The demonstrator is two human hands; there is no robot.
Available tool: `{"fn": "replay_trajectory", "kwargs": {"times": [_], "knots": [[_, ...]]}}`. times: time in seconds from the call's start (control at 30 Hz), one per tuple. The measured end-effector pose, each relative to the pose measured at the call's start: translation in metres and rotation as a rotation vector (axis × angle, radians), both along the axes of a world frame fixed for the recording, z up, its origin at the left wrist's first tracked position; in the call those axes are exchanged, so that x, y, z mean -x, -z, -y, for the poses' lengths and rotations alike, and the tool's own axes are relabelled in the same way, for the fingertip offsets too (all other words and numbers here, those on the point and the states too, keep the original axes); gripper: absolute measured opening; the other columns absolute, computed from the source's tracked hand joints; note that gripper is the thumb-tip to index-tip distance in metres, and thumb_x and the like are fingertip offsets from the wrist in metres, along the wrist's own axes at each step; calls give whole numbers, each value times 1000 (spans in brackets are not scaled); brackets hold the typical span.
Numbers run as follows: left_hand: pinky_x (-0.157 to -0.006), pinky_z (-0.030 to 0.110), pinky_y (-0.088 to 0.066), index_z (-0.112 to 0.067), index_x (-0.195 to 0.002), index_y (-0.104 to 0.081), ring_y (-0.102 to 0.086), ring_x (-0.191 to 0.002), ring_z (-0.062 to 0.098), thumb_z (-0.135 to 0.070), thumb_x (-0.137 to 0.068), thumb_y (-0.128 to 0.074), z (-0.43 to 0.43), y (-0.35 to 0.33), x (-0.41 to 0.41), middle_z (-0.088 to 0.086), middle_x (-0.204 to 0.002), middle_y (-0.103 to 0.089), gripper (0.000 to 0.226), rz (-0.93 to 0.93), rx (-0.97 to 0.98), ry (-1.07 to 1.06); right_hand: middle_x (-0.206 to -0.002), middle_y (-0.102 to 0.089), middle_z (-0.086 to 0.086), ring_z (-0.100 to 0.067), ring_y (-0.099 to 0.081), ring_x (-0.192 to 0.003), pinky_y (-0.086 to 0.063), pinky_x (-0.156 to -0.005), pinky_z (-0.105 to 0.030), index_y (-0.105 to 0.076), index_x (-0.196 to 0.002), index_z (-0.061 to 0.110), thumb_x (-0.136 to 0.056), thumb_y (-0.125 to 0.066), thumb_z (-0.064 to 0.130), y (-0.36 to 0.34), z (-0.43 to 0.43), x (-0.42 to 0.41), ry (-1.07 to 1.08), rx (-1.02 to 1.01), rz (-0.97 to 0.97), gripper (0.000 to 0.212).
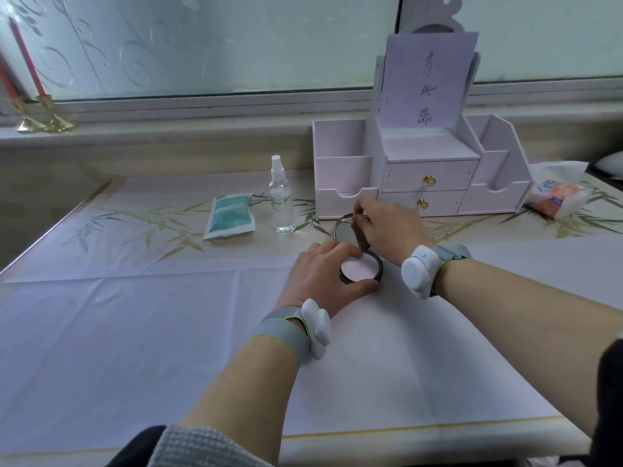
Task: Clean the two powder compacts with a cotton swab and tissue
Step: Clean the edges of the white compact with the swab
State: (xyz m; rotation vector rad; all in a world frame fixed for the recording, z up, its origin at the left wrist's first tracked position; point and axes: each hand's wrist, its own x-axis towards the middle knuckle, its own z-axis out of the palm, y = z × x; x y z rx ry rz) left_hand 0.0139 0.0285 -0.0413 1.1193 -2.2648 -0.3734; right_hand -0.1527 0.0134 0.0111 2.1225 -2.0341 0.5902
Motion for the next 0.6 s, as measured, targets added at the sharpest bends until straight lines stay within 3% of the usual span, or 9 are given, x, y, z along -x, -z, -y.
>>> {"fn": "replay_trajectory", "kwargs": {"times": [0.17, 0.33, 0.6], "knots": [[-92, 30, -40, -33, -113, -63, -53, -103, 18, -63, -75, -75, 0, 0, 0, -14, -110, -58, 50, 9, -10, -4, -92, -67, -9, -30, -53, -74, -46, -66, -36, -48, -106, 19, -101, -41, 32, 2, 5, 3, 58, -19, -24, 15], [-93, 32, -40, -34, -113, -62, -54, -104, 19, -65, -74, -74, 2, 1, 0, -12, -112, -59, 52, 19, -11, -8, -98, -68, -11, -35, -61, -87, -44, -67, -37, -50, -106, 19, -99, -43, 31, 5, 9, 6, 97, -41, -22, 15], [-96, 34, -41, -34, -116, -60, -55, -108, 18, -67, -72, -74, 4, 2, 1, -12, -115, -59, 56, 23, -19, -17, -108, -68, -8, -34, -61, -98, -45, -75, -37, -56, -106, 22, -97, -46, 32, 14, 7, 18, 158, -101, -4, 17]]}}
